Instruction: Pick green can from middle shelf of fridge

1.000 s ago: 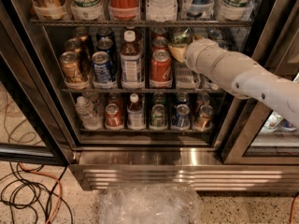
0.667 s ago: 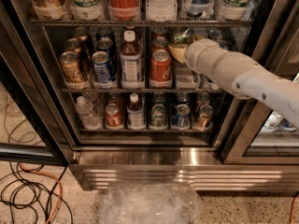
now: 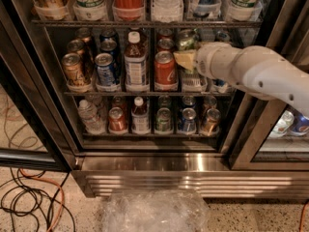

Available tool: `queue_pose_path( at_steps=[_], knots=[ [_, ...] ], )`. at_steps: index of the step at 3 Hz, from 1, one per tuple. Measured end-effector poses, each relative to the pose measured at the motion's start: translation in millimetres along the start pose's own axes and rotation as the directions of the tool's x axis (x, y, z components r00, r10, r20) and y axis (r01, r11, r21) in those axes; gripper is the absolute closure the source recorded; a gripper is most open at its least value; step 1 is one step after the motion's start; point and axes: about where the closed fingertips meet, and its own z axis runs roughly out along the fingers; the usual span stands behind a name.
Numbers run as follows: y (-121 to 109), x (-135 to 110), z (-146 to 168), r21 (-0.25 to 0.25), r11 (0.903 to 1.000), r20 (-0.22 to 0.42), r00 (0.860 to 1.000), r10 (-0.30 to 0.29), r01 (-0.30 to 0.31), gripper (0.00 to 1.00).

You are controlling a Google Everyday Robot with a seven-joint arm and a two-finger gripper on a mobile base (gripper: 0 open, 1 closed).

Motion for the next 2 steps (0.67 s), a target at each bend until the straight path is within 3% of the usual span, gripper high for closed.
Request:
queue_pose_path(
  at_steps=[1,2],
  knots=[
    [-1.7,19.5,-43.1,-0.004,0.9966,-0.099,0.992,0.081,-0.082,1.0],
    [2.8,31.6,-77.2,0.014,0.9862,-0.158,0.974,0.165,-0.165,1.0]
  ],
)
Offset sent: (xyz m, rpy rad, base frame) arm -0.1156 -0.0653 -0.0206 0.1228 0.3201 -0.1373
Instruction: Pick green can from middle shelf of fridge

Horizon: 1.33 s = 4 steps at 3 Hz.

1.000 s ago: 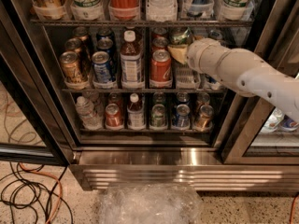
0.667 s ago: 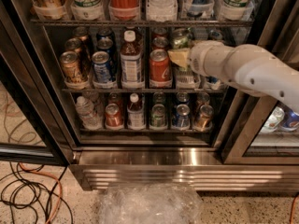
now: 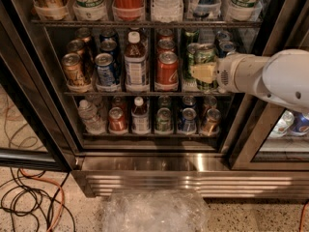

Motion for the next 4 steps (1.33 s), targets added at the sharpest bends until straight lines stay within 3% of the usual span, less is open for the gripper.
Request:
queue_pose_path(
  at_steps=[1,2,3,4],
  knots=[
    [0.0,0.0,0.0,0.0,1.0,0.0,1.0,0.0,0.0,1.0],
    [18.1,-3.2,1.7,-0.076,0.9969,0.014,1.0,0.023,-0.022,1.0],
    [52.3,-6.3,-10.6,-0.251,0.9648,0.039,0.995,0.093,-0.08,1.0],
    [76.0,-13.4,-32.9,-0.365,0.9262,0.053,0.991,0.124,-0.096,1.0]
  ],
)
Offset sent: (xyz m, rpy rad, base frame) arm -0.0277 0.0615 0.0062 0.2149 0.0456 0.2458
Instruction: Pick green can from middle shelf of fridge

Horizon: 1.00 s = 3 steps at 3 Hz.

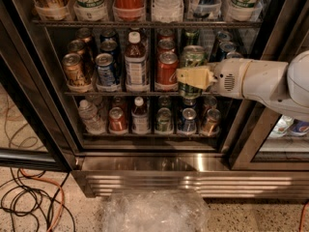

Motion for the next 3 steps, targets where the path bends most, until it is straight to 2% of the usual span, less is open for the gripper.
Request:
queue_pose_path(
  at_steps=[1,2,3],
  knots=[
    [13.3,-7.7,-19.3,-0.027,0.9996,0.04,0.999,0.003,-0.002,1.0],
    [16.6,-17.1,-37.3,-0.018,0.9997,0.088,0.996,-0.014,0.015,1.0],
    [16.3,-17.4,-39.3,-0.015,0.9997,0.09,0.996,-0.017,0.018,1.0]
  ],
)
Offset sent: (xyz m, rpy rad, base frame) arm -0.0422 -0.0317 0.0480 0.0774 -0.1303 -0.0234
